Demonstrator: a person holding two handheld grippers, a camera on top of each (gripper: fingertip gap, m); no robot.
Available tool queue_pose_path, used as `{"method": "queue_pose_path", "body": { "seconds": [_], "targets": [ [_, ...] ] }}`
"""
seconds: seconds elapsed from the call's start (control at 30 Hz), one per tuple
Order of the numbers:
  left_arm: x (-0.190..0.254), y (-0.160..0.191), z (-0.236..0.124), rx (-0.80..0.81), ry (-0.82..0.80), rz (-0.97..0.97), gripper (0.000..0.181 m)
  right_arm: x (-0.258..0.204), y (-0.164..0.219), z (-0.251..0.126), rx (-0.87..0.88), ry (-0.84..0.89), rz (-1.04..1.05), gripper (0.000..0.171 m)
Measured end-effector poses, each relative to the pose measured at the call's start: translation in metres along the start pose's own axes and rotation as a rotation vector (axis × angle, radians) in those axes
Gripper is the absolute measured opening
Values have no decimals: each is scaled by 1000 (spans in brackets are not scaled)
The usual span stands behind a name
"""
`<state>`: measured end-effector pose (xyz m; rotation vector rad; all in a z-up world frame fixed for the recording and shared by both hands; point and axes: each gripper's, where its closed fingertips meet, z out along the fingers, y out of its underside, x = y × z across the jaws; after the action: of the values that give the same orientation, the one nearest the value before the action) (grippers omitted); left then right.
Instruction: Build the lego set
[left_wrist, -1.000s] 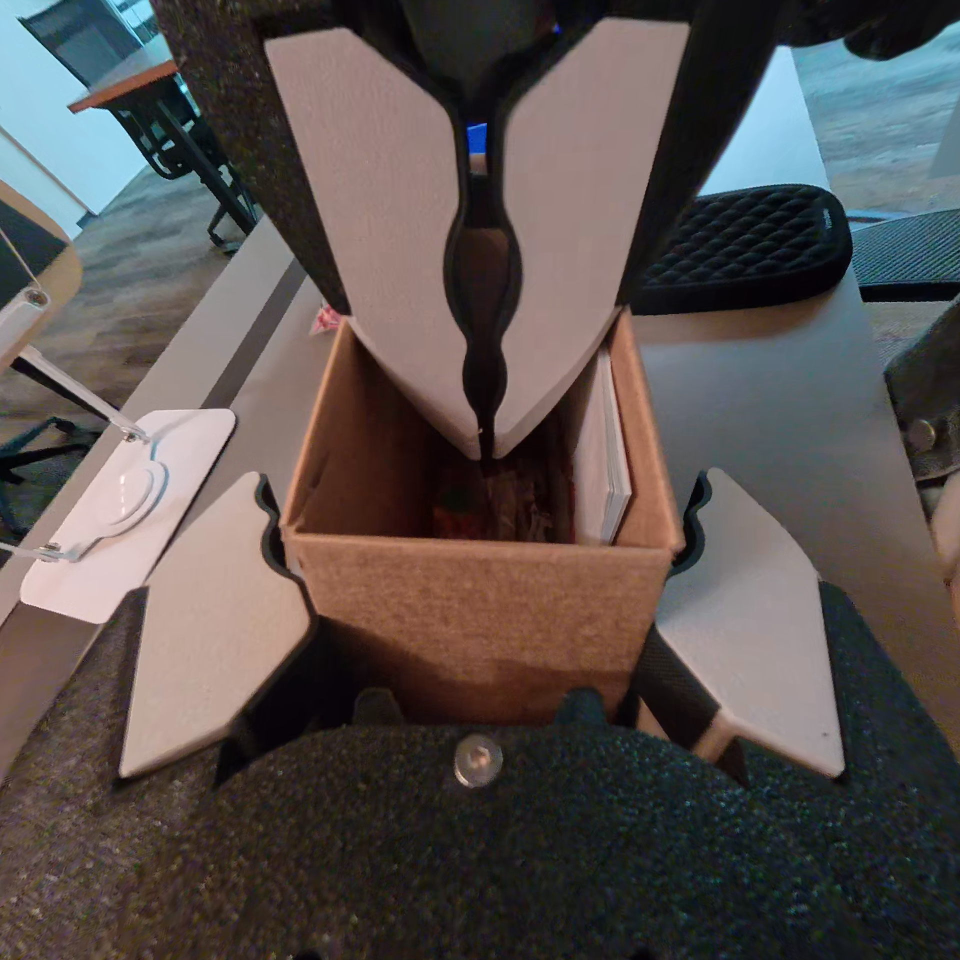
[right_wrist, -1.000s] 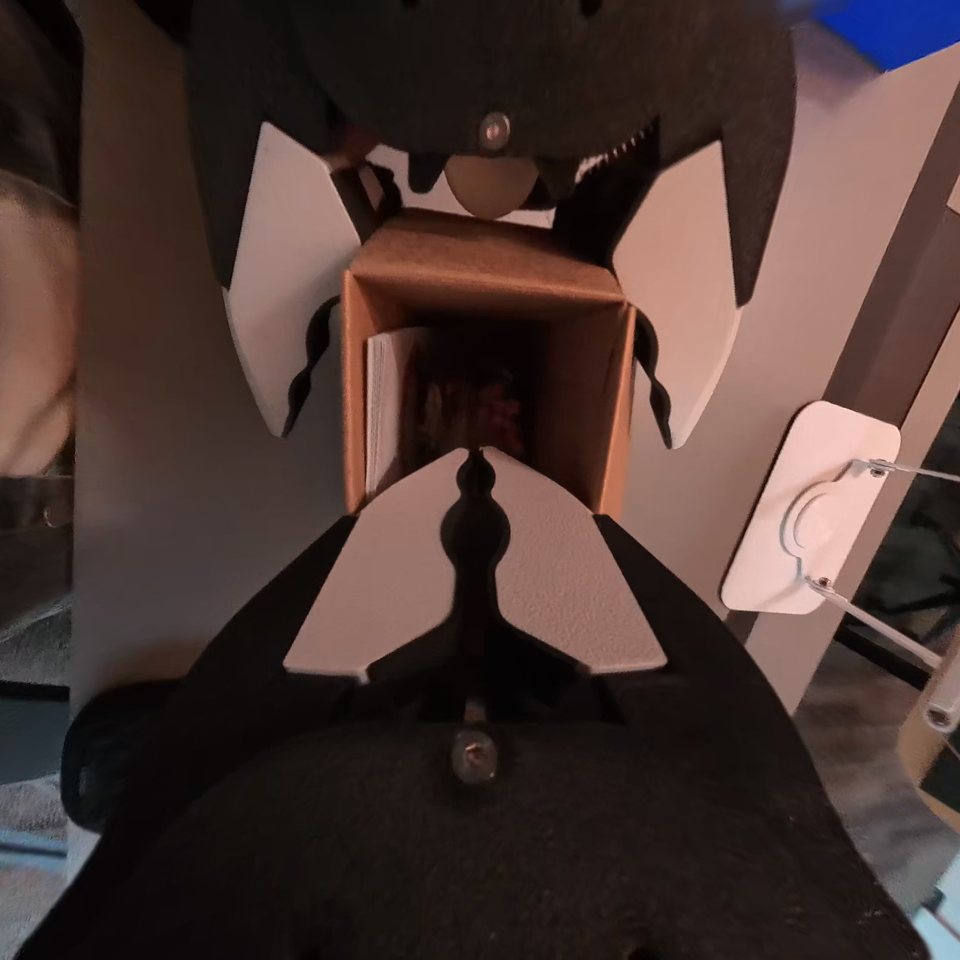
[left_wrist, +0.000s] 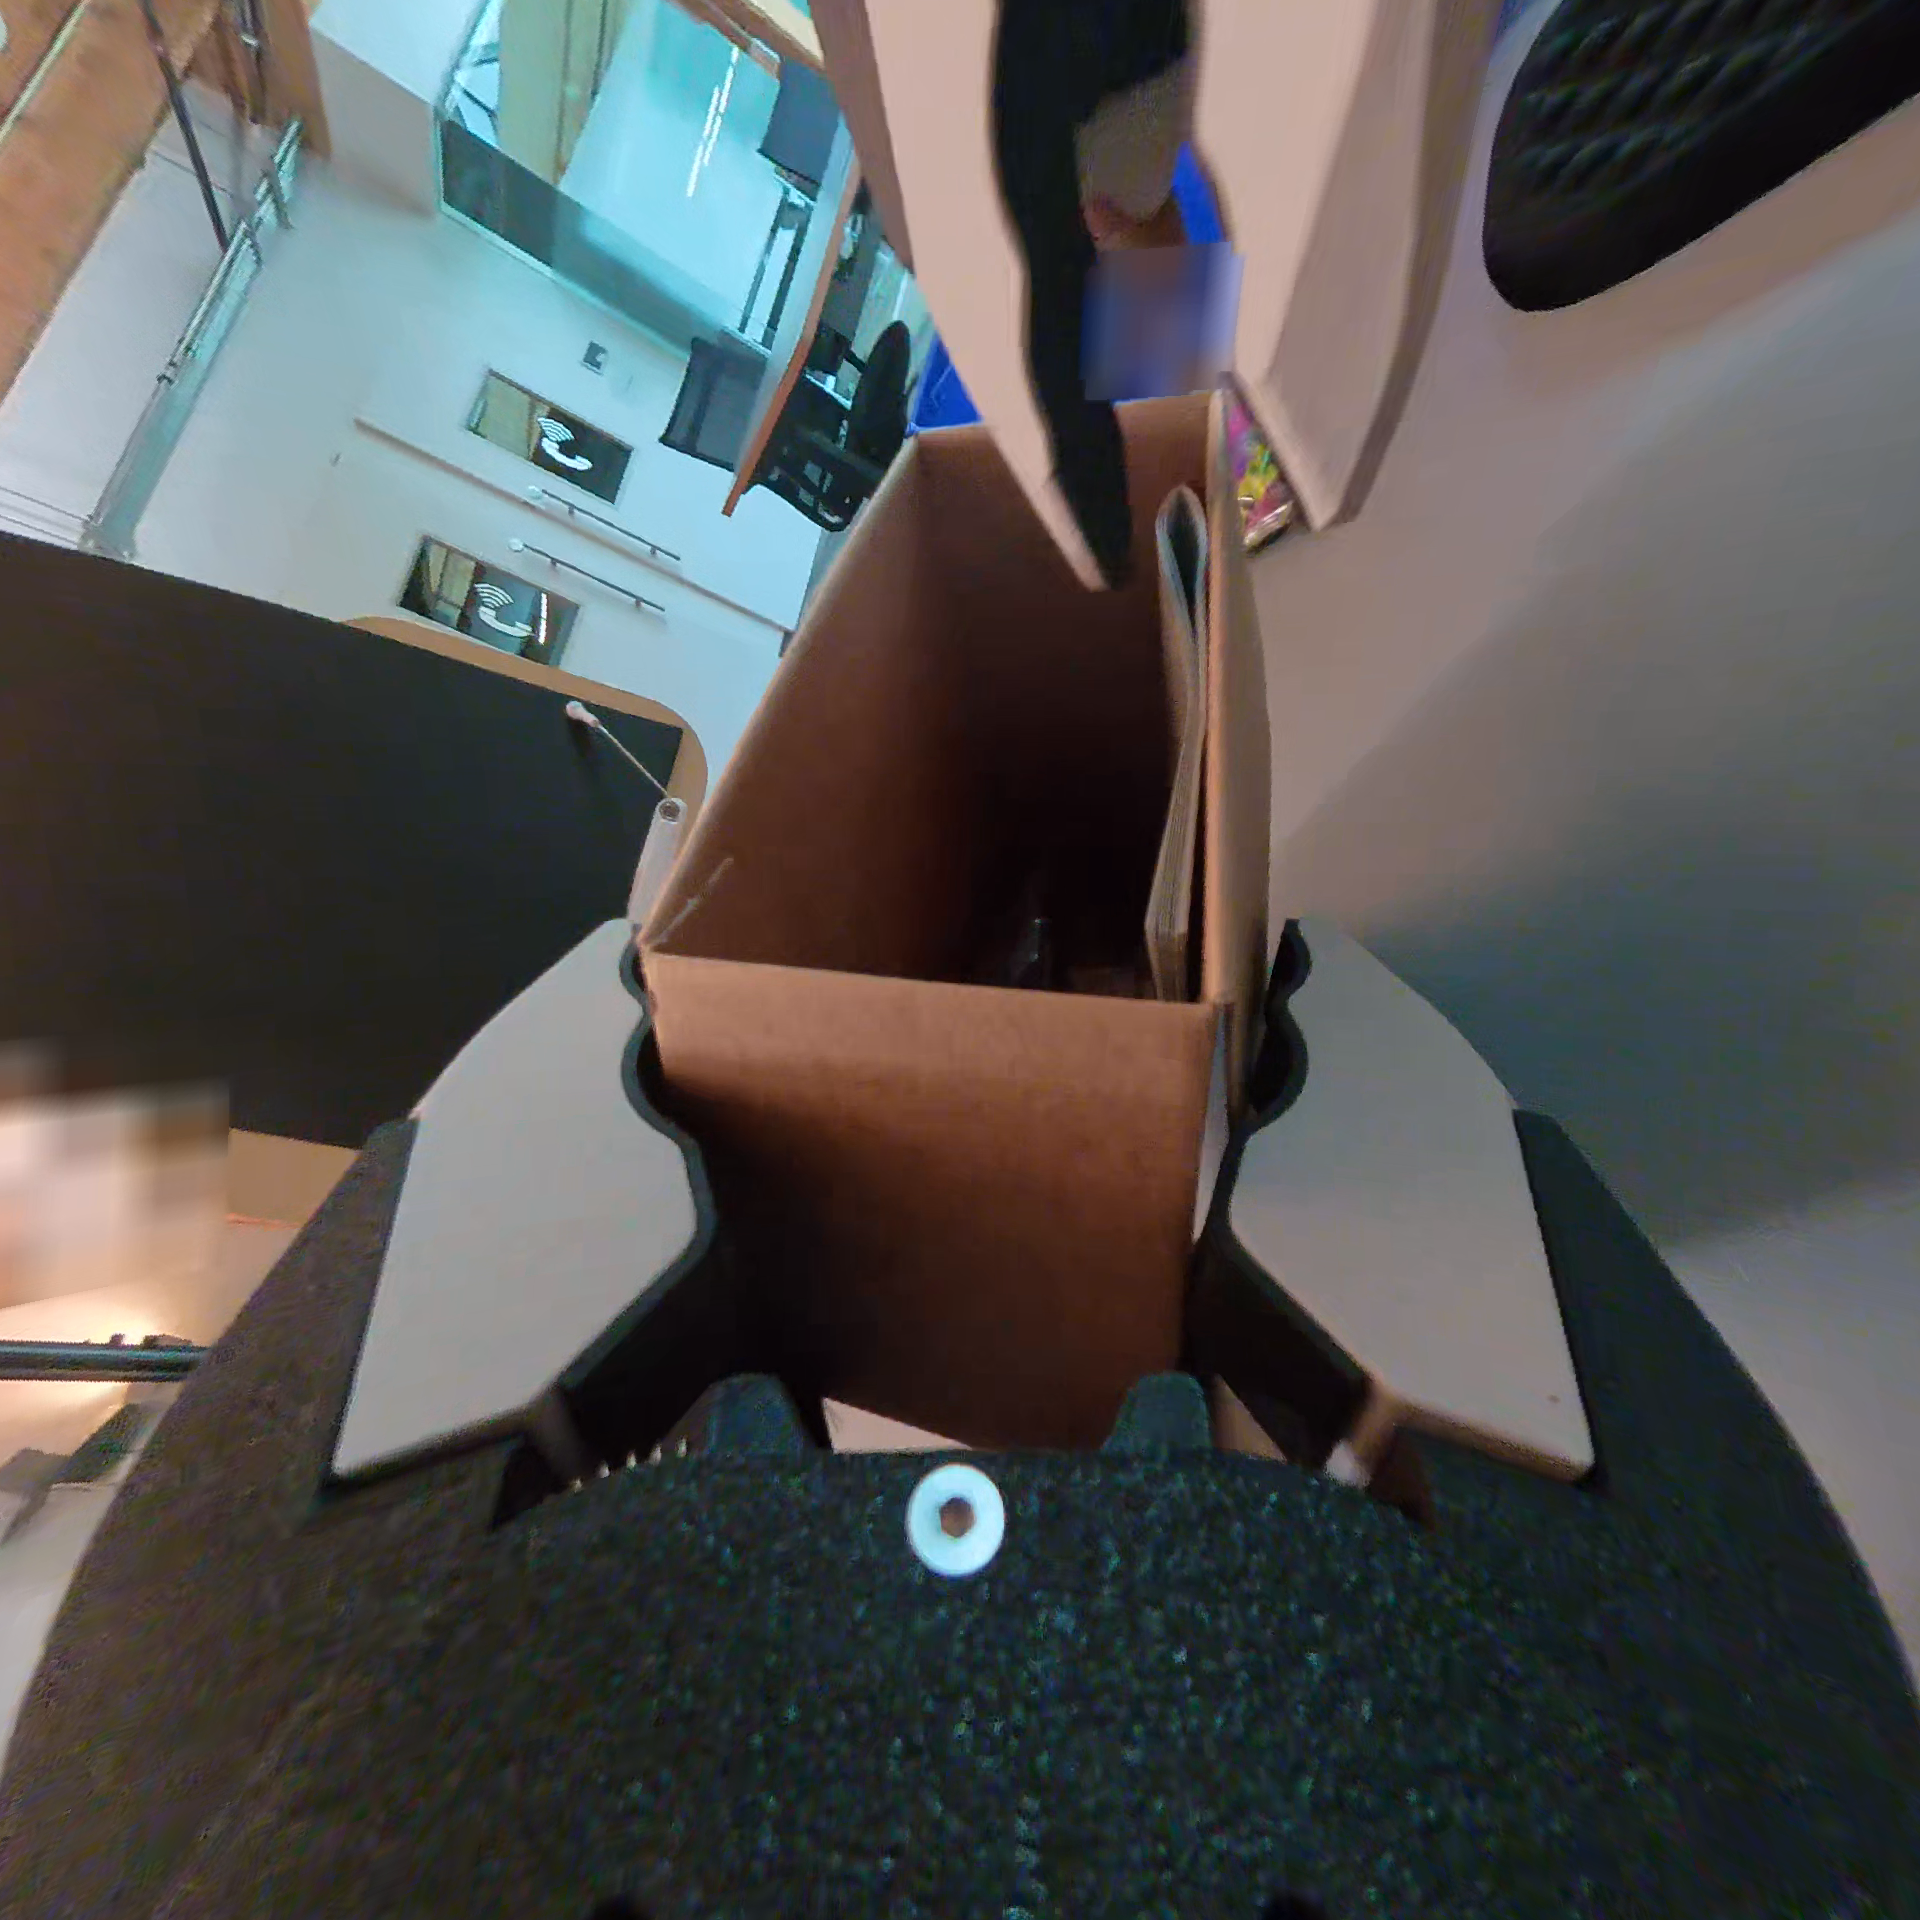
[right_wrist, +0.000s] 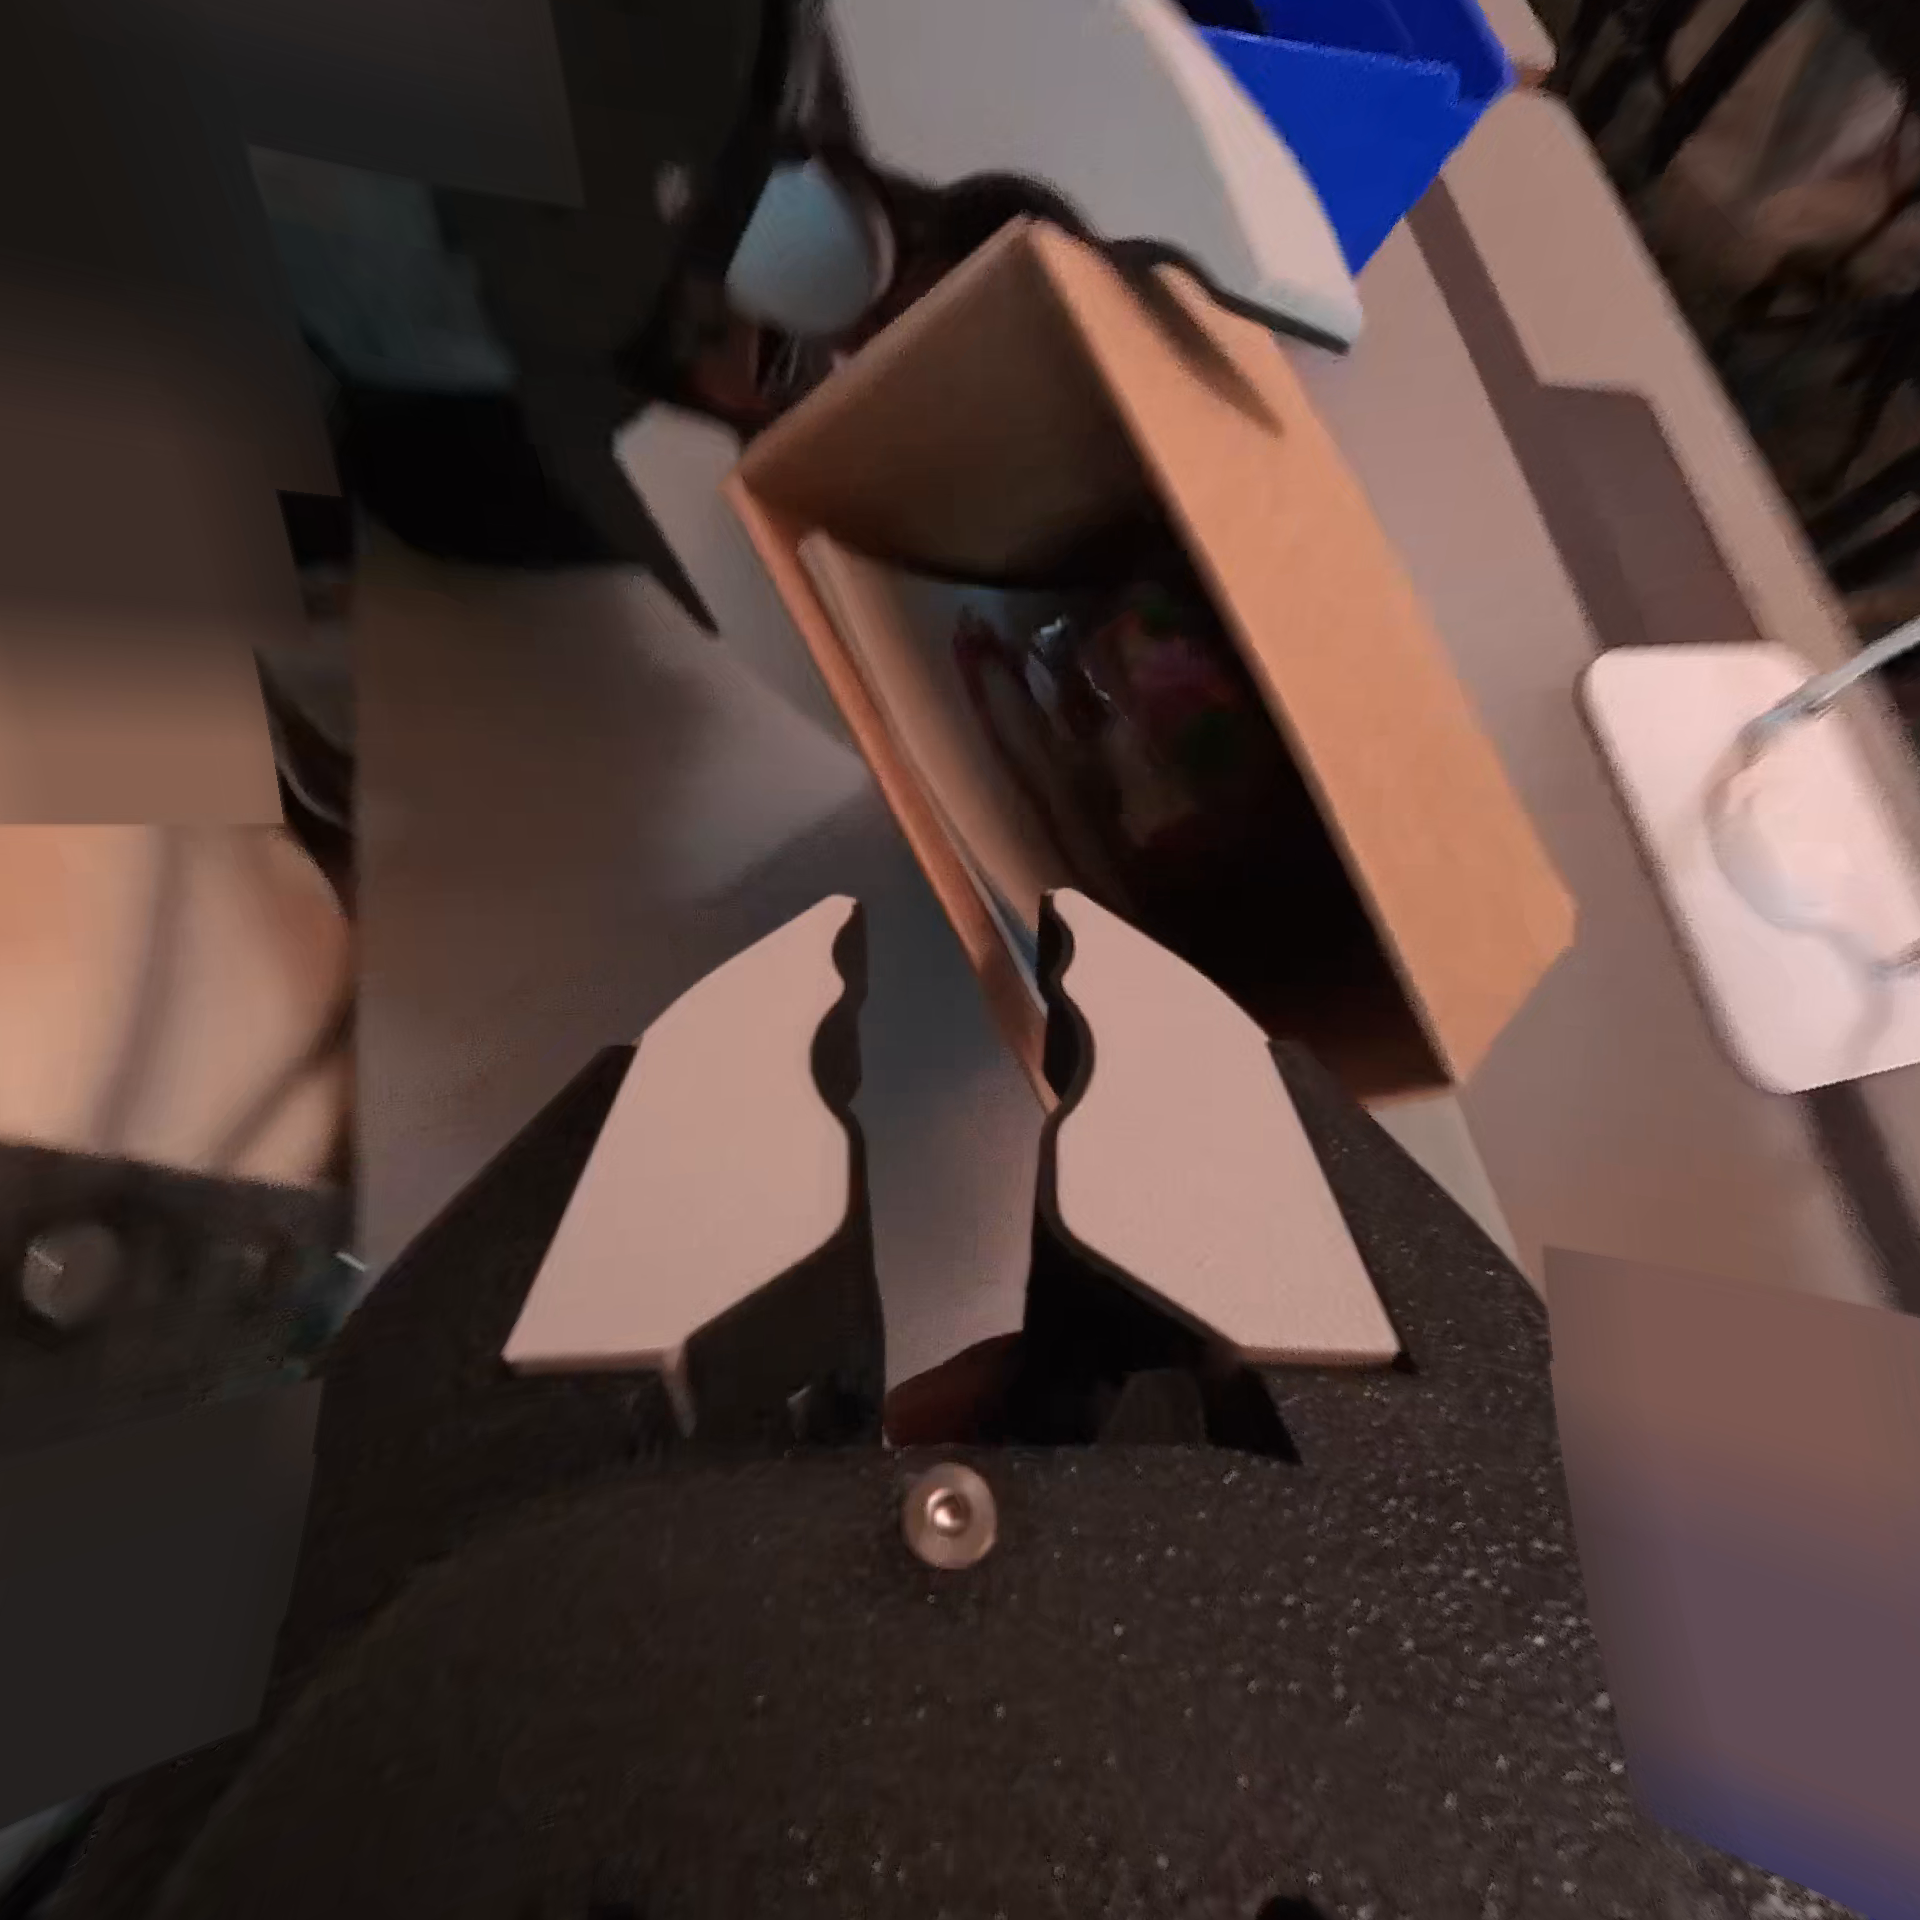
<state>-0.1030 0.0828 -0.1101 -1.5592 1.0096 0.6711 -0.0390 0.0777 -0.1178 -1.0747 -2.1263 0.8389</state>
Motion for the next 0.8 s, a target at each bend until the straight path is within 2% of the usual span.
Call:
{"method": "queue_pose_path", "body": {
  "seconds": [0.07, 0.17, 0.4, 0.63, 0.8],
  "targets": [
    [-2, 4, -1, -5, 16, -38, 110, 12, 4, -9, -29, 30, -149, 22],
    [-7, 11, -3, -12, 25, -93, 111, 25, 0, -20, -85, -44, -268, 7],
    [-9, 16, -4, 1, 21, -138, 111, 46, -1, -4, -408, -165, -546, 7],
    [-13, 23, -5, 19, 28, -182, 111, 40, -5, 9, -498, -297, -521, 8],
    [-14, 27, -6, 26, 36, -200, 112, 41, -4, 16, -559, -302, -556, 2]
  ]
}}
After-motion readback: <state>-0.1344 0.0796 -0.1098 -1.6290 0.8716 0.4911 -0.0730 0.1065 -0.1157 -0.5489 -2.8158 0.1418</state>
